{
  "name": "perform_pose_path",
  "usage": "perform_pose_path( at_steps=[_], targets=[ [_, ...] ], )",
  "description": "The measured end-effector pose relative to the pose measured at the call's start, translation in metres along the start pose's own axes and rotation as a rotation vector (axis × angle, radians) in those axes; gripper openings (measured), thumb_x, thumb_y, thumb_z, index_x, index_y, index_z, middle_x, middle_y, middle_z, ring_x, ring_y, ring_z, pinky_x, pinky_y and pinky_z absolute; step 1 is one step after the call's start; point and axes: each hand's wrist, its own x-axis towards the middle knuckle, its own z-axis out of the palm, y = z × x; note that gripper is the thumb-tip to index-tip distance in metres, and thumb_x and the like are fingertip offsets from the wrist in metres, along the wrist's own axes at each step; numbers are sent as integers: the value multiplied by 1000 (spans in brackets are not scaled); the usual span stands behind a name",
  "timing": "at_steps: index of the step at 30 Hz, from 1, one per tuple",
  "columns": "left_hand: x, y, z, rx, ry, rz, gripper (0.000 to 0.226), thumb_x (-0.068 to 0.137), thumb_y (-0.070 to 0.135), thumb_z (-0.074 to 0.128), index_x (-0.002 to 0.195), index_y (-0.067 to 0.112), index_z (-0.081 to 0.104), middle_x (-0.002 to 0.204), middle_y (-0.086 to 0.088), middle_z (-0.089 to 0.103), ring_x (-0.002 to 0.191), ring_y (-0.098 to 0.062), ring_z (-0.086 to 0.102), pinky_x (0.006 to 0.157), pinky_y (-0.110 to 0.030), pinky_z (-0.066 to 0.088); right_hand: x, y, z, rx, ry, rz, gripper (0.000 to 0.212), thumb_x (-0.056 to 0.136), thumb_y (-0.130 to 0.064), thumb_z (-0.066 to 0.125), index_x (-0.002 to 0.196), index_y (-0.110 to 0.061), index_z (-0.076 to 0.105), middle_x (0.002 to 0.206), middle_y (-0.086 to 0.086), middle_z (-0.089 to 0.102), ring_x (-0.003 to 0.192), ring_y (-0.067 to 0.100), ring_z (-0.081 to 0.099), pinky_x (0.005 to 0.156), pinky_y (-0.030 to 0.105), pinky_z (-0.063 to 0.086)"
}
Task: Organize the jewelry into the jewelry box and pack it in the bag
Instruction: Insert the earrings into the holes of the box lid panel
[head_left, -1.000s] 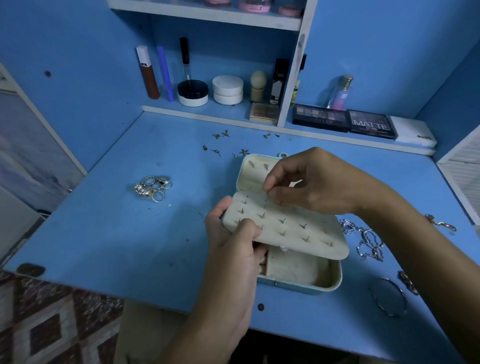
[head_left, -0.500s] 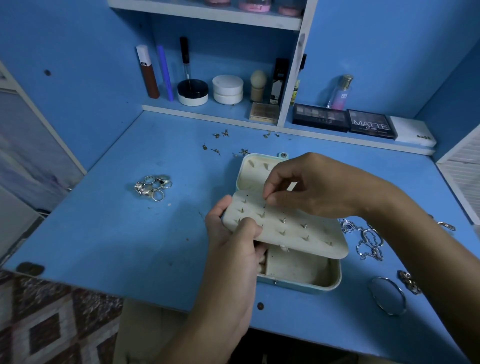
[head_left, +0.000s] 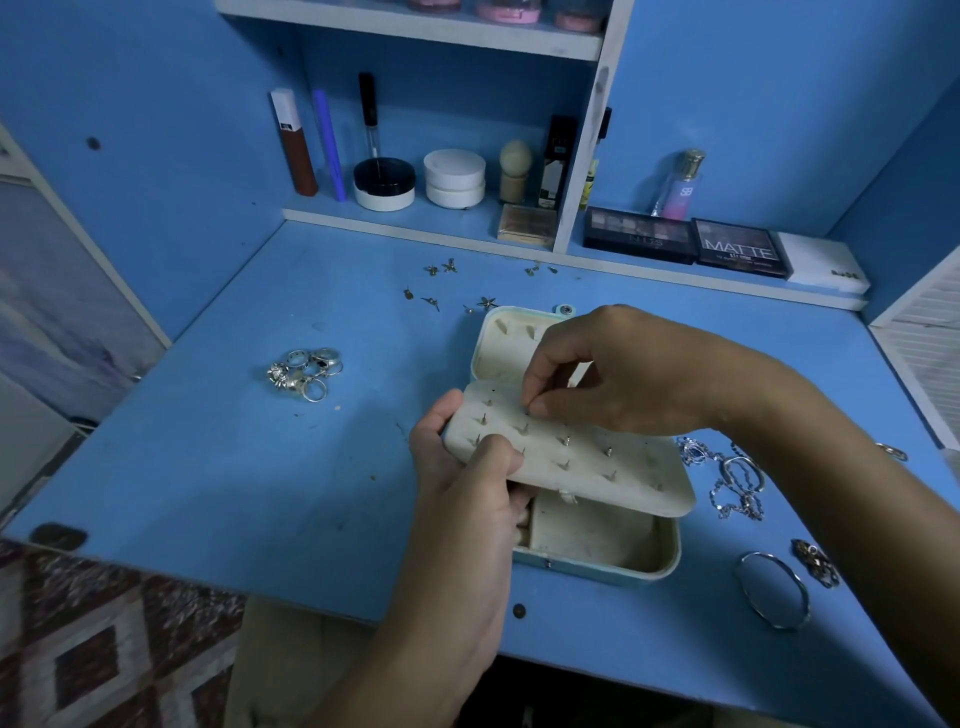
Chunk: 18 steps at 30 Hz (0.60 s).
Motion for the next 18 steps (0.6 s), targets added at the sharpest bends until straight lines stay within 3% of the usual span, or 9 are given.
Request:
perform_pose_path(
  at_steps=[6,11,18],
  targets=[
    [-1,0,1,4,13,5,47,93,-8,40,117,31,52,94,4,73,80,-8,71,77,-34,56,2,-3,-1,-34,-32,15,8,89,-29,72,90,-36,76,90,-18,72,87,-1,65,83,23,54],
    [0,0,0,33,-7,15,47,93,-7,40,116,32,51,82,12,75,79,-6,72,72,-29,55,1,-5,-4,-9,-24,6,6,87,-29,70,89,-33,74,87,-16,72,86,0,66,83,25,56],
    [-2,0,0,37,1,13,48,94,-6,40,121,32,51,108,1,71,87,-8,71,77,-28,53,4,-6,1,-66,-3,28,6,85,-29,68,82,-32,72,82,-16,71,81,1,66,81,32,57]
  ],
)
